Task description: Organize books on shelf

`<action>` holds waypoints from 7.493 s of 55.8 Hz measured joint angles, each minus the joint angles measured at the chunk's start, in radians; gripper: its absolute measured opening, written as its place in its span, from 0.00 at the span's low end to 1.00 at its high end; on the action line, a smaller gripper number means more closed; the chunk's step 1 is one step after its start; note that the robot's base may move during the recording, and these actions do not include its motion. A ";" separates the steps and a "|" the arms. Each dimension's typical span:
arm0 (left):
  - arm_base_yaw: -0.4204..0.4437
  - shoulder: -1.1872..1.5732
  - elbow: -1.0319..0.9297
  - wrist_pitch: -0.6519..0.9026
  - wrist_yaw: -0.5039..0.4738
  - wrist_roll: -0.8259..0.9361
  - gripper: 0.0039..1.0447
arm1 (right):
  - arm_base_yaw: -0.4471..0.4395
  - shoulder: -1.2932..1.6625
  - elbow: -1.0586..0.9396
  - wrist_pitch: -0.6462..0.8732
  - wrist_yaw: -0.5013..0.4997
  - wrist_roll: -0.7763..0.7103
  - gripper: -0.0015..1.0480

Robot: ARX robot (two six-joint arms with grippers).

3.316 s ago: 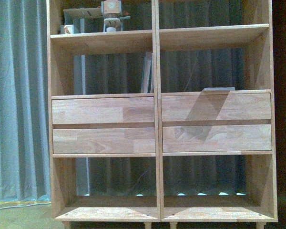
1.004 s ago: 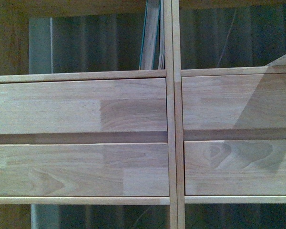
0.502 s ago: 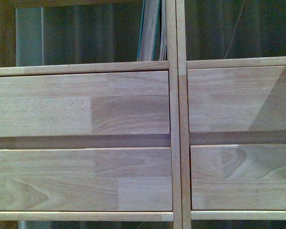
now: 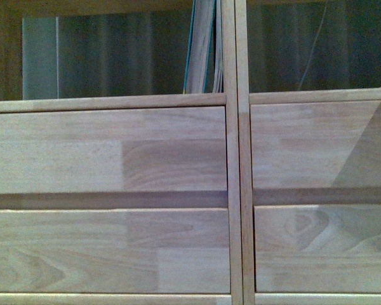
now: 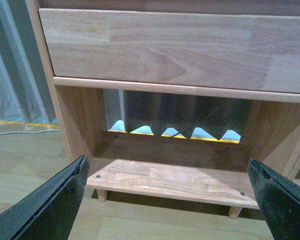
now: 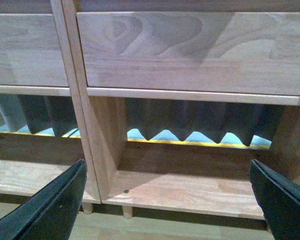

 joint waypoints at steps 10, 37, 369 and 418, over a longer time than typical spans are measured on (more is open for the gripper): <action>0.000 0.000 0.000 0.000 0.000 0.000 0.94 | 0.000 0.000 0.000 0.000 0.000 0.000 0.93; 0.000 0.000 0.000 0.000 0.000 0.000 0.94 | -0.027 0.010 0.001 -0.008 -0.095 0.040 0.93; -0.358 1.545 1.064 1.239 0.523 -1.226 0.06 | 0.243 1.307 0.801 1.120 -0.578 1.236 0.57; -0.146 1.779 1.364 0.647 0.163 0.245 0.06 | -0.326 0.859 0.534 1.144 -0.827 1.276 0.93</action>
